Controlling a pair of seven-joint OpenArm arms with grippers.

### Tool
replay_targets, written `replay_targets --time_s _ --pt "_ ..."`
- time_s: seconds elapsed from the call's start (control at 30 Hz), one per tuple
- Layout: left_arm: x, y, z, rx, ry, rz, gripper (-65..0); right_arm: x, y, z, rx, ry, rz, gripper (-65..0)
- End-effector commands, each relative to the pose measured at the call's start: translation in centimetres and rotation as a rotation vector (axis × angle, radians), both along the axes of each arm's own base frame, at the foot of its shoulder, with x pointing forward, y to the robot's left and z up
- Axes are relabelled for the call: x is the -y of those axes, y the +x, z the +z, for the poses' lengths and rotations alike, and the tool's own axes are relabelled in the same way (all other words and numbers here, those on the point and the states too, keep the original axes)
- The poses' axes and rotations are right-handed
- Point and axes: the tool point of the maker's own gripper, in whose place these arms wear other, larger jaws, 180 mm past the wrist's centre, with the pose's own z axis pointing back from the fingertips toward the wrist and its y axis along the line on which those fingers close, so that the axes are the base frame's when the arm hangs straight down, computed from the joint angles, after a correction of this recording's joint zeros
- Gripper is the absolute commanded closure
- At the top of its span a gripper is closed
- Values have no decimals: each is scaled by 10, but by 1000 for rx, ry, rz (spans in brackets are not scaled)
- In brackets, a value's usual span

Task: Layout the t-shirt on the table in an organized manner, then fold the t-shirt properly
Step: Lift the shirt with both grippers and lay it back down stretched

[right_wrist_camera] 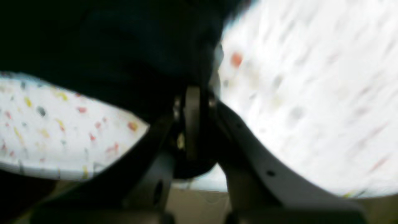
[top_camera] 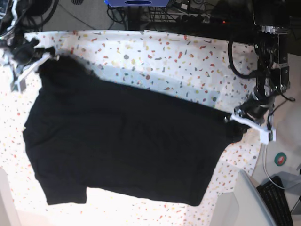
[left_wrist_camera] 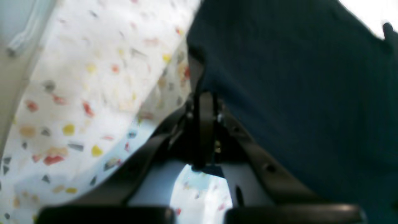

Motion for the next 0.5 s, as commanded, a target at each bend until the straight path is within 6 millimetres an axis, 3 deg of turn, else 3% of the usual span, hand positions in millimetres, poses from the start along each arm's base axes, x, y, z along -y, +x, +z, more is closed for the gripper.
replay_targets --time_s 0.0,0.13,0.37,0.47 --pt "-1 19 29 81 10 -5 0 14 25 22 72 -45 8 0" --pt "6 53 65 136 -5 -28 0 41 81 64 136 -115 18 0" --pt "74 107 116 240 -43 -172 0 91 180 139 285 -174 -20 0" --pt "98 129 140 291 -64 -203 0 109 207 164 315 -201 -23 0"
